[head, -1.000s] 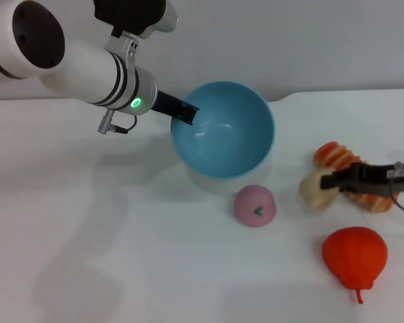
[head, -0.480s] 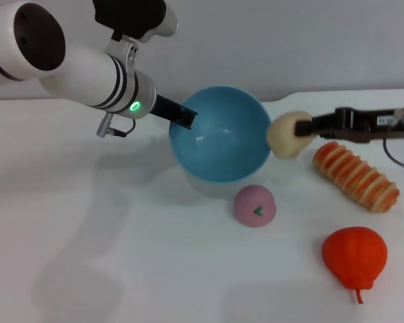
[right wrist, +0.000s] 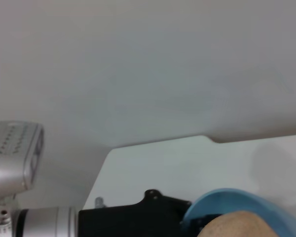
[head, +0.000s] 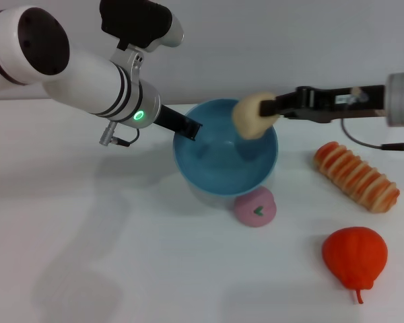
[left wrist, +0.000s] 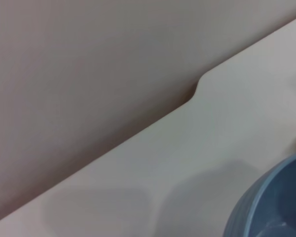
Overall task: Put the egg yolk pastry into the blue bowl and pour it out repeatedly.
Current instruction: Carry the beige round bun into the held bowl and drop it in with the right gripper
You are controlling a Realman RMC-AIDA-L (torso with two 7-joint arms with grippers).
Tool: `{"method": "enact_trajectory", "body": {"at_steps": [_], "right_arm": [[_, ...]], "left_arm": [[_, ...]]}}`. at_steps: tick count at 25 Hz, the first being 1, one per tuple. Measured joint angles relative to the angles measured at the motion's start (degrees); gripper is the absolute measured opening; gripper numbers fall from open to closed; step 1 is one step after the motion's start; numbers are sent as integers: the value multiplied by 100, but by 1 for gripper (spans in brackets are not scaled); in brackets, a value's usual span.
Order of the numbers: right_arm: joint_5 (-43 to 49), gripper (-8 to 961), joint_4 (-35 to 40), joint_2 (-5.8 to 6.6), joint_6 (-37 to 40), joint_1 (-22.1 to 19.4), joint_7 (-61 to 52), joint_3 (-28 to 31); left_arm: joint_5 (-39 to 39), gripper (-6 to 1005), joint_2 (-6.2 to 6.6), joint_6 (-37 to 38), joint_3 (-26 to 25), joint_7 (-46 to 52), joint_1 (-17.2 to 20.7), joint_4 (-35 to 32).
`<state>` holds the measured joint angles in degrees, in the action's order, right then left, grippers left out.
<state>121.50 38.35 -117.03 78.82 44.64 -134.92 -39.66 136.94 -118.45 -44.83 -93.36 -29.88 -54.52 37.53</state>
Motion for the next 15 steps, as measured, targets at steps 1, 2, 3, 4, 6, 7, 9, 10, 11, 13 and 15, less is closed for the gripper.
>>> {"method": "enact_trajectory", "body": {"at_steps": [1, 2, 3, 4, 6, 7, 9, 10, 11, 13, 15], "right_arm": [[-2, 74, -83, -8, -29, 60, 54, 1], [-2, 72, -153, -19, -55, 115, 109, -1], [-3, 71, -213, -32, -86, 162, 159, -15], [-4, 69, -242, -39, -100, 187, 186, -29], [-4, 65, -292, -51, -117, 222, 221, -83], [-4, 64, -309, -56, -118, 227, 223, -113], [-4, 63, -322, -65, -125, 216, 229, -137], [-4, 62, -323, -69, -132, 205, 240, -140], [-4, 61, -323, -74, -132, 192, 271, -141], [-5, 83, -313, -83, -124, 167, 336, -141], [-5, 106, -289, -87, -118, 147, 364, -140]], "left_arm": [[-15, -2, -1, -7, 1, -2, 3, 3], [-30, -2, -2, -12, 2, -10, 3, 8], [-40, -2, -4, -15, 5, -22, 3, 15], [-48, -2, -7, -16, 14, -28, 3, 21], [-55, -2, -10, -17, 54, -30, 3, 24], [-55, -2, -10, -11, 80, -22, 4, 25], [-55, -2, -10, 5, 96, -16, 14, 26], [-55, -2, -9, 10, 97, -14, 18, 26], [-55, -1, -9, 13, 98, -12, 25, 26], [-55, -1, -7, 20, 99, -10, 39, 26], [-55, -1, -6, 23, 99, -10, 43, 26]]}}
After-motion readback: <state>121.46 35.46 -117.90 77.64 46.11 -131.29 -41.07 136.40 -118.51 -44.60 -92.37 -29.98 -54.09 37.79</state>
